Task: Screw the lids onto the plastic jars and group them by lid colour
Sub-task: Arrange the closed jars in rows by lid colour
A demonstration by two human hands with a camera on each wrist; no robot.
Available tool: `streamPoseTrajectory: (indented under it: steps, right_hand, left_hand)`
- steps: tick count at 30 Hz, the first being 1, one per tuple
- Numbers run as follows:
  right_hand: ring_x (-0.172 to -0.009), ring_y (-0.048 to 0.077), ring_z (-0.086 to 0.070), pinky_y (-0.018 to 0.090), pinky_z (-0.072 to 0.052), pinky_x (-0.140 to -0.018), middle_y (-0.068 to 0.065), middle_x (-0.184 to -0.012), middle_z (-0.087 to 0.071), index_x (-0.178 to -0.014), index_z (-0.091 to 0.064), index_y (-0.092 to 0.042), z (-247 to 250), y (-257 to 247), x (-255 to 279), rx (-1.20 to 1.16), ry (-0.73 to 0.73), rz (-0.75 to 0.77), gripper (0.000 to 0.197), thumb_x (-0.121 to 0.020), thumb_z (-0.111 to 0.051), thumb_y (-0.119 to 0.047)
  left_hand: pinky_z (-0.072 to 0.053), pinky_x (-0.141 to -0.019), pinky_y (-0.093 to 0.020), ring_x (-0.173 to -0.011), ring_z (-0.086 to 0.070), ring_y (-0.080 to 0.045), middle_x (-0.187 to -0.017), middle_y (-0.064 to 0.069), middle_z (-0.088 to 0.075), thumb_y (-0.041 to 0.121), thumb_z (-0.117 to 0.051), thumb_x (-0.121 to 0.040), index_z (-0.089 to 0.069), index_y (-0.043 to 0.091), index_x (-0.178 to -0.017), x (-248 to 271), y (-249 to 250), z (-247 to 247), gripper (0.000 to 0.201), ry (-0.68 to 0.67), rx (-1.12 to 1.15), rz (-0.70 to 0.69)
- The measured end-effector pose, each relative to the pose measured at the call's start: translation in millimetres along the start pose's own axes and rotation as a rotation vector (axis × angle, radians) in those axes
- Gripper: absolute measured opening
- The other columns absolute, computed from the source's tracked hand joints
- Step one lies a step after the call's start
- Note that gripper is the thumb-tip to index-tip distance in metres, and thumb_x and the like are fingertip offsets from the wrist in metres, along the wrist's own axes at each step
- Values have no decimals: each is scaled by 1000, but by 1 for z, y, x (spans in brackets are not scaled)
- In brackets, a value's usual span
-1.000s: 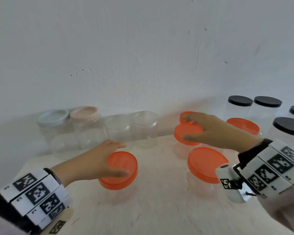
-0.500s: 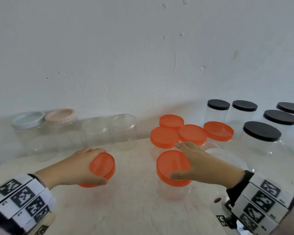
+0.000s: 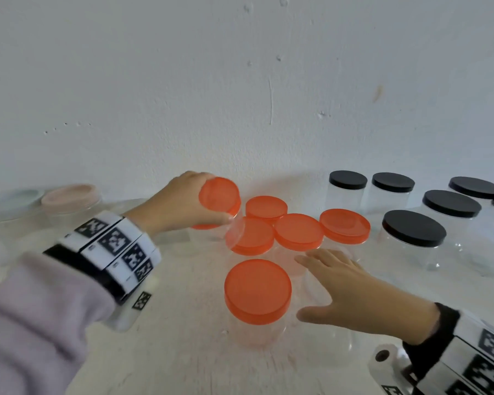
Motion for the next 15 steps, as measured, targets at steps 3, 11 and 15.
streamPoseTrajectory:
  steps: [3, 11, 15]
  right_hand:
    - [-144, 11, -1, 34, -5, -117, -15, -156, -8, -152, -6, -36, 0, 11, 6, -22, -15, -42, 94, -78, -51, -73]
    - [-139, 1, -2, 33, -19, -116, -30, -149, 0, -149, -3, -46, 1, 31, 22, -156, -51, -59, 105, -66, -57, -80]
    - [-136, -2, -3, 28, -24, -113, -36, -145, -1, -149, -4, -46, 0, 37, 26, -219, -45, -48, 107, -63, -60, -80]
  left_hand:
    - [-34, -98, -29, -130, -39, -19, -145, -1, -38, 63, -75, -64, -33, 25, -145, -25, 23, -8, 99, -17, 3, -16]
    - [-36, -108, -43, -134, -34, -24, -148, -6, -34, 65, -70, -68, -27, 19, -148, -54, 53, -41, 102, -138, -67, 5]
    - [-32, -111, -45, -139, -29, -26, -153, -8, -27, 65, -68, -72, -23, 18, -150, -54, 51, -43, 101, -139, -41, 28]
Point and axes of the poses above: each hand's wrist, its own x-axis away from the middle knuckle, its own z-axis out of the back of the hand, y = z × x, the point moved 1 cm from there along -x, towards the middle knuckle
